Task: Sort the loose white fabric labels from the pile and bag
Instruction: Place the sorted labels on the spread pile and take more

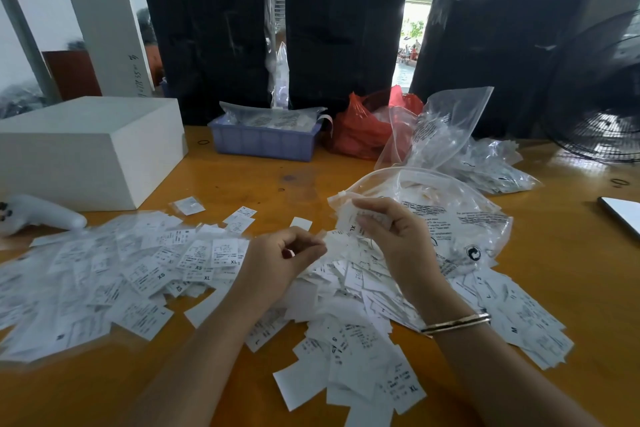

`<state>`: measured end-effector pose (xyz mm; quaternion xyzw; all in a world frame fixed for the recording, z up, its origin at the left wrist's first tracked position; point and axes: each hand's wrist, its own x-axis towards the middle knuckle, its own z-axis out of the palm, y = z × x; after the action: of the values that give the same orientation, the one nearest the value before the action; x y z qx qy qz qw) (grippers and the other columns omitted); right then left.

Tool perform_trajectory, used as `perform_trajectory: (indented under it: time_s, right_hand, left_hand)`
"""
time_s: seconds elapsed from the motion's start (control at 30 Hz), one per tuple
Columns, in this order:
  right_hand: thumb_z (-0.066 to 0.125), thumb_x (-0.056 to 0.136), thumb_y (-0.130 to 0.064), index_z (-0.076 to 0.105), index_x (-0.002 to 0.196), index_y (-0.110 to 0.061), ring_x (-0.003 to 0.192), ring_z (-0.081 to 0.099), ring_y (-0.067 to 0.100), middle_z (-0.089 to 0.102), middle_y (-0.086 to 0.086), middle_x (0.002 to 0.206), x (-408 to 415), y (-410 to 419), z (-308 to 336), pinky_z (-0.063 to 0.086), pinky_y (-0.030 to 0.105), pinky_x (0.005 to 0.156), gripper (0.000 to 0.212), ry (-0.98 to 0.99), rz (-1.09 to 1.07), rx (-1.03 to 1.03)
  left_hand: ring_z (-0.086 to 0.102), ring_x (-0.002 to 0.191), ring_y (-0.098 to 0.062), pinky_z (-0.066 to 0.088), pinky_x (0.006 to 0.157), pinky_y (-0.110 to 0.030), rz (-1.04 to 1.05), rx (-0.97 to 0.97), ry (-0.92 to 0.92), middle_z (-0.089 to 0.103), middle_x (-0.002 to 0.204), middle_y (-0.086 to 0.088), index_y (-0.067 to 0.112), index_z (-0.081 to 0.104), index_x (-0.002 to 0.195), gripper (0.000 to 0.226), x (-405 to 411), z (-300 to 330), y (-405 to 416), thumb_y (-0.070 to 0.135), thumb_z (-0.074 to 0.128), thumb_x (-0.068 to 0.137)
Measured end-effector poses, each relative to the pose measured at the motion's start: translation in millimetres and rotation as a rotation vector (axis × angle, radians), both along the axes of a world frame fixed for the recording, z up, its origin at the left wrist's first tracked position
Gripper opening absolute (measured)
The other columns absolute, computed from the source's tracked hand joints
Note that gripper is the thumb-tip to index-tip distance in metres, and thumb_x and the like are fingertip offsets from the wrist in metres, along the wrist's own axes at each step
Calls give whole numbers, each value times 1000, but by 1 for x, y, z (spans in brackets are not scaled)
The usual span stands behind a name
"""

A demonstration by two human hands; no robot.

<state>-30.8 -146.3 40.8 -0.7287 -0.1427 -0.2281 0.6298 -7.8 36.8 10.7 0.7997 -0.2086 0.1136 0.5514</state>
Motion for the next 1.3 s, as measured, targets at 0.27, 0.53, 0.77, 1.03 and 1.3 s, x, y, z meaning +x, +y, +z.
perform_trajectory:
  time_s: [0.27, 0.53, 0.77, 1.03, 1.3]
  right_hand:
    - [63, 86, -2, 68, 89, -34, 70, 61, 11, 68, -9, 88, -2, 5, -5, 51, 20, 59, 32, 63, 78, -129]
    - [53, 91, 6, 72, 103, -15, 68, 53, -2, 56, -16, 79, -1, 2, -7, 41, 14, 57, 30, 5, 116, -437]
    - [53, 90, 6, 71, 102, -13, 63, 48, 5, 56, -4, 79, -1, -2, -6, 41, 19, 54, 28, -17, 79, -434]
    - [63, 88, -10, 56, 106, -36, 72, 60, 17, 65, -5, 85, 2, 8, -14, 53, 35, 67, 33, 166, 70, -237]
    - [64, 85, 1, 68, 82, -15, 60, 61, -1, 68, -11, 67, 4, 7, -14, 47, 12, 57, 17, 248, 94, -50]
  left_hand:
    - [60, 67, 0, 52, 61, -17, 5, 15, -11, 68, 76, 19, 36, 65, 80, 13, -2, 1, 0, 44, 64, 70]
    - [62, 71, 2, 48, 63, -12, -70, 25, 31, 69, 77, 22, 36, 66, 80, 18, -3, 2, -1, 50, 59, 71]
    - [66, 72, -1, 50, 65, -12, -76, -126, 102, 72, 76, 12, 29, 70, 86, 21, -4, 4, 0, 44, 62, 73]
    - [69, 70, -4, 50, 59, -12, -90, -110, 205, 73, 80, 14, 27, 68, 87, 21, -2, 2, -2, 36, 71, 68]
    - [70, 70, -3, 49, 55, -11, -52, -124, 209, 74, 78, 14, 30, 66, 90, 20, -4, 6, -1, 36, 71, 72]
